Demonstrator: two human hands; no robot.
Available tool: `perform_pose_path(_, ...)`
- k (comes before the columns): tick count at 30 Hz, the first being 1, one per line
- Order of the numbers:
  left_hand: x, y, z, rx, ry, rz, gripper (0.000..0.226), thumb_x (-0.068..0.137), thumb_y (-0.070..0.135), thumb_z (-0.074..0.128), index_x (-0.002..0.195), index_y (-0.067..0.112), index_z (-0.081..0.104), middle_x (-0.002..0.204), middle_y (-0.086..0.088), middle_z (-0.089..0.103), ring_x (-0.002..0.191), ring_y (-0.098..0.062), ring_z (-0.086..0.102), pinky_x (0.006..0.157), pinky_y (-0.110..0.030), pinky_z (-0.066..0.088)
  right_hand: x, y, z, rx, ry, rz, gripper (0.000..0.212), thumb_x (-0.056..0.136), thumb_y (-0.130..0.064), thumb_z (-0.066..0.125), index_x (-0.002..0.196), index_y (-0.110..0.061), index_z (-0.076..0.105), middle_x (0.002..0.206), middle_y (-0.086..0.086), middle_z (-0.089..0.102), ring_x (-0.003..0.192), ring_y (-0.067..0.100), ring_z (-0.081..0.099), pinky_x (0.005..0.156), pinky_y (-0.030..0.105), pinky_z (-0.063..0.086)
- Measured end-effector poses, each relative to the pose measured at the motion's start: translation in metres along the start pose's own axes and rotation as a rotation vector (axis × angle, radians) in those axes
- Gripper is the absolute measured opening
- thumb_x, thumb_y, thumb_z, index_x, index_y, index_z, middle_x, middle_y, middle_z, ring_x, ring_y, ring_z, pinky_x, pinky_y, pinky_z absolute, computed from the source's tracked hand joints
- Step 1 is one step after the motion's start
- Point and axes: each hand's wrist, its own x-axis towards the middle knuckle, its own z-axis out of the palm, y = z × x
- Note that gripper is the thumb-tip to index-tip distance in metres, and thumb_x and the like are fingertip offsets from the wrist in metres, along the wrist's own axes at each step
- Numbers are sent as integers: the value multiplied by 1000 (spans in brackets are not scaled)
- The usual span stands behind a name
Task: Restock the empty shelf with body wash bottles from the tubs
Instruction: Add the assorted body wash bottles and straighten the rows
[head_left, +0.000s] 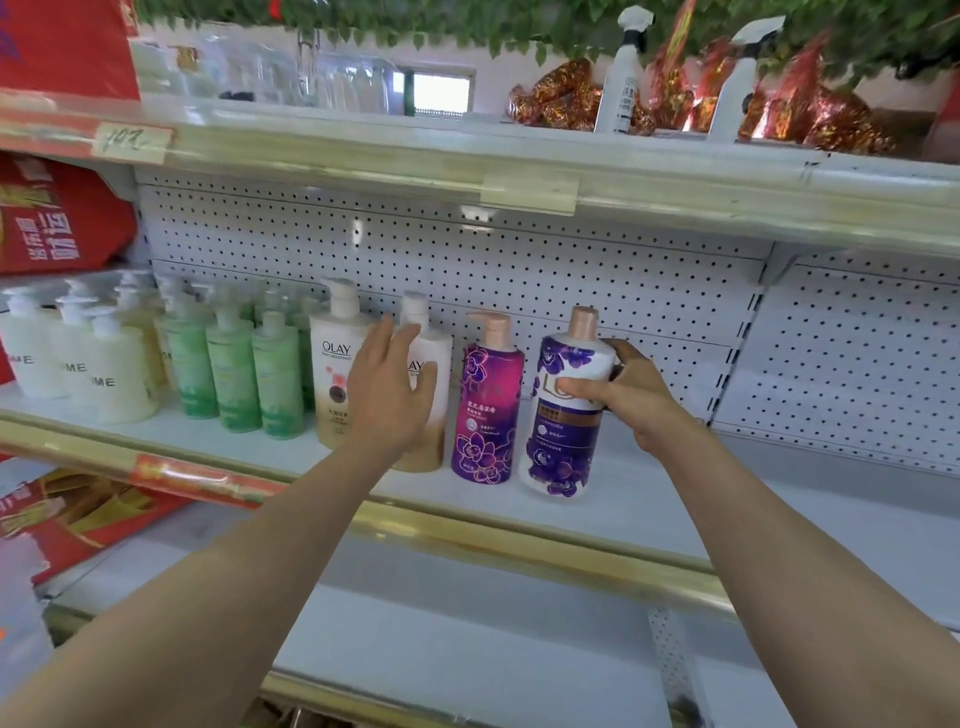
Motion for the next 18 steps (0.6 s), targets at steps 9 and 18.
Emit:
perform_pose_path(9,7,-38,1,81,-114,216,56,89,30,51,143,16,46,154,-11,37,144,-31,27,117,-49,26,11,26,12,-32,8,58,68,72,-5,86,128,-22,52,115,1,69,107,19,66,92,37,54)
perform_pose_path(18,11,-51,-6,55,-194,287,61,93,29,56,150,20,37,160,-6,25,149,-26,15,119,-40,17,0,17,21,-69,-52,173,68,75,-16,85,134,-15,51,123,7,70,118,26,64,103,42,50)
